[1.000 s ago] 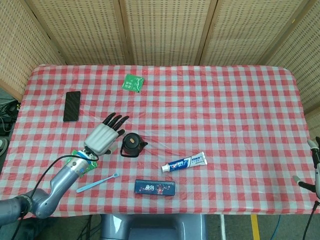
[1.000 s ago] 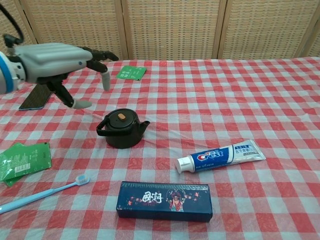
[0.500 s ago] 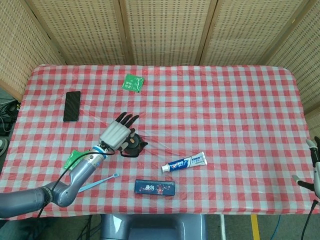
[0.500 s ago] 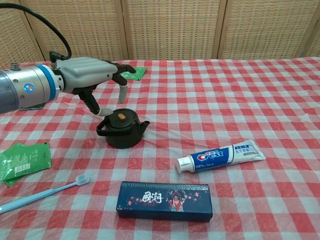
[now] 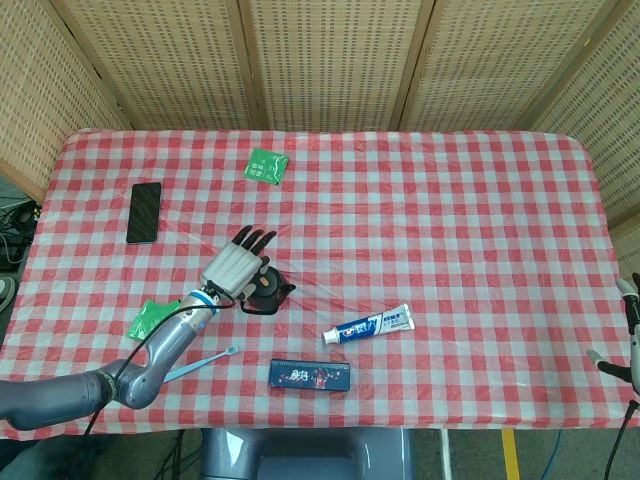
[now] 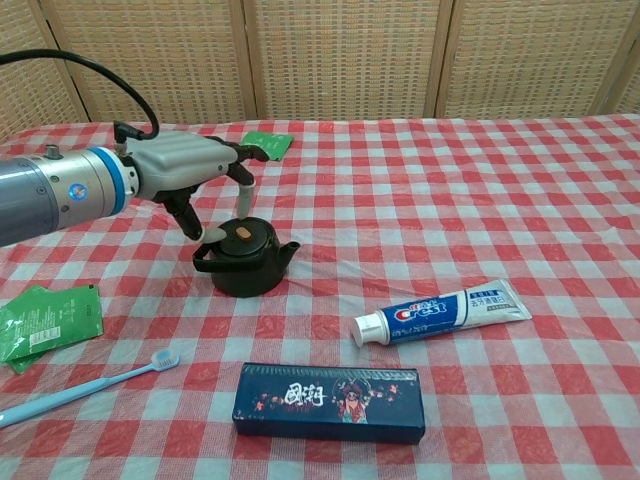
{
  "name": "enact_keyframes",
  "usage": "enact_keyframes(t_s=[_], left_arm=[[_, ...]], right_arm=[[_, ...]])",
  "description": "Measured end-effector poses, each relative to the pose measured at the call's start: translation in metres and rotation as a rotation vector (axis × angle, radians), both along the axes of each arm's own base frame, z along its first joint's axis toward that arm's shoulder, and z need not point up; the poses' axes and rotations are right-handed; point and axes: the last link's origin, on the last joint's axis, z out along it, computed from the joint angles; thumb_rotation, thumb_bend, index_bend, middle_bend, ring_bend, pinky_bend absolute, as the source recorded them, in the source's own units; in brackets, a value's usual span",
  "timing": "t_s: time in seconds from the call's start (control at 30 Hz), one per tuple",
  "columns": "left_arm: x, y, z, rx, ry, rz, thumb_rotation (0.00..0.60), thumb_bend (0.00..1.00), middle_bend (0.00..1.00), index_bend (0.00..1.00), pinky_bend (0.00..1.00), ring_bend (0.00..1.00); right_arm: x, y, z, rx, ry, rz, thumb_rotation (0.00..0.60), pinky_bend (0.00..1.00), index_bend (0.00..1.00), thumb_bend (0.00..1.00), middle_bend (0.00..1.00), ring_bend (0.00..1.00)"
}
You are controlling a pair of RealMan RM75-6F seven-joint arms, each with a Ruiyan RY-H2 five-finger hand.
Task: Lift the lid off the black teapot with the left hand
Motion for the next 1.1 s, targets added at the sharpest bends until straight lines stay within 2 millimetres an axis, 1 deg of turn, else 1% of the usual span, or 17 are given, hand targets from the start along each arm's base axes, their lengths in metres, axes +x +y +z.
enact_keyframes(t_s=[0.13, 0.53, 0.77, 0.9, 1.1], left_arm=[[-0.001, 0.002, -0.002, 0.001, -0.005, 0.009, 0.6, 0.32, 0.0, 0.45, 0.0, 0.0], [0.004, 0.002, -0.011, -0.019, -0.012, 0.002, 0.6, 0.32, 0.0, 0.46, 0.0, 0.0], [0.006, 0.003, -0.012, -0.02, -0.017, -0.001, 0.6, 0.32, 0.0, 0.47, 0.0, 0.0], [0.006, 0.004, -0.013, -0.02, -0.013, 0.002, 0.6, 0.32, 0.0, 0.48, 0.0, 0.0], [0.008, 0.003, -0.017, -0.026, -0.009, 0.003, 0.6, 0.33, 0.0, 0.53, 0.0, 0.0]], right_arm=[[-0.001, 0.0, 0.0, 0.0, -0.001, -0.002, 0.6, 0.0, 0.02, 0.0, 0.0, 0.0], [-0.002, -0.001, 0.0, 0.002, 0.0, -0.008, 0.6, 0.0, 0.02, 0.0, 0.0, 0.0], [-0.002, -0.001, 0.0, 0.003, -0.003, -0.009, 0.6, 0.0, 0.02, 0.0, 0.0, 0.0], [-0.003, -0.001, 0.0, 0.003, -0.006, -0.01, 0.6, 0.0, 0.02, 0.0, 0.0, 0.0], [-0.003, -0.001, 0.0, 0.002, -0.008, -0.009, 0.6, 0.0, 0.02, 0.0, 0.0, 0.0]])
